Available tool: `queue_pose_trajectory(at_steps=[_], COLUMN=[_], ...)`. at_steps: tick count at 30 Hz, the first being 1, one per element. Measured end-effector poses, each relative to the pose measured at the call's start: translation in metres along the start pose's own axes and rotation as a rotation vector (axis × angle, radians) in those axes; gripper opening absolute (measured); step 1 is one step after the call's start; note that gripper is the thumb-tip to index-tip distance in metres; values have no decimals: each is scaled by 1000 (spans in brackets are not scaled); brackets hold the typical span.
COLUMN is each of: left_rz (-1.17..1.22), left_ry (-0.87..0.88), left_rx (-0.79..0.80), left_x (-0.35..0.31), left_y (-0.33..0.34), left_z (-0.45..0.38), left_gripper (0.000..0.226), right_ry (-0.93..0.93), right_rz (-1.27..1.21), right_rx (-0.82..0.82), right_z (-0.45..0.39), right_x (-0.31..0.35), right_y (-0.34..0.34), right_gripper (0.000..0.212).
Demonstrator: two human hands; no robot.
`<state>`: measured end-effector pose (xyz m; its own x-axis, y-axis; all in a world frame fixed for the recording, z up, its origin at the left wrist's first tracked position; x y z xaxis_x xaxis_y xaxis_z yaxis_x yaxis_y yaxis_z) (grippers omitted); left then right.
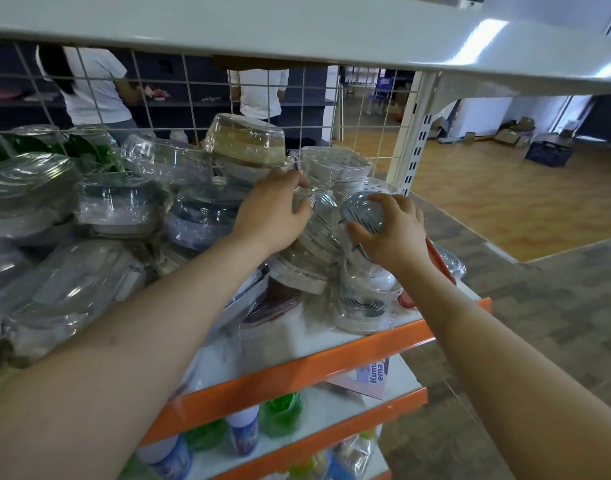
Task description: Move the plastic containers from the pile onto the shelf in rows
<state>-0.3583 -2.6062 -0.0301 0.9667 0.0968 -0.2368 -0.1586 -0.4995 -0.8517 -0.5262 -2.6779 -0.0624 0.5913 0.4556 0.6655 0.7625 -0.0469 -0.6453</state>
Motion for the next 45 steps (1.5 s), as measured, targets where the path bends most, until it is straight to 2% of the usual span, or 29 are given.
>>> queue_pose_trajectory(at_steps=[7,16,22,29,38,45], left_rz=[6,-5,-235,-315,-451,-483], left_ry=[32,55,8,-87,-259,-418], left_rx=[62,74,59,136,356,415], left_x=[0,14,43,100,182,248], left_y=[0,-20,-56,-99,-158,-212], left_z=[15,50,89,155,276,365], left_gripper=[29,24,27,27,32,43], right_ry=[11,-38,-119,-183,-140,-248], right_rz=[-32,-78,-136,-207,-172,-252], right_rx=[-41,8,25,2,239,397], right_z=[12,36,60,107,210,277], right_x=[9,36,76,133,220,305], right_y=[-5,11,28,57,129,194], right_gripper=[56,51,51,46,50,46])
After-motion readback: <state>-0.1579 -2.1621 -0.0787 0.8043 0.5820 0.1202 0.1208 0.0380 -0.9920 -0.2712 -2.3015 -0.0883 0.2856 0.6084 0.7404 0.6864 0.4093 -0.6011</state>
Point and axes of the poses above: each hand's wrist, its own z-axis away from the middle knuckle, its own y-axis out of the palm, x = y × z, the point moved 4 cm from there along -z, towards the middle knuckle, and after that the axes turned 13 degrees about -z, right-handed, at the moved point
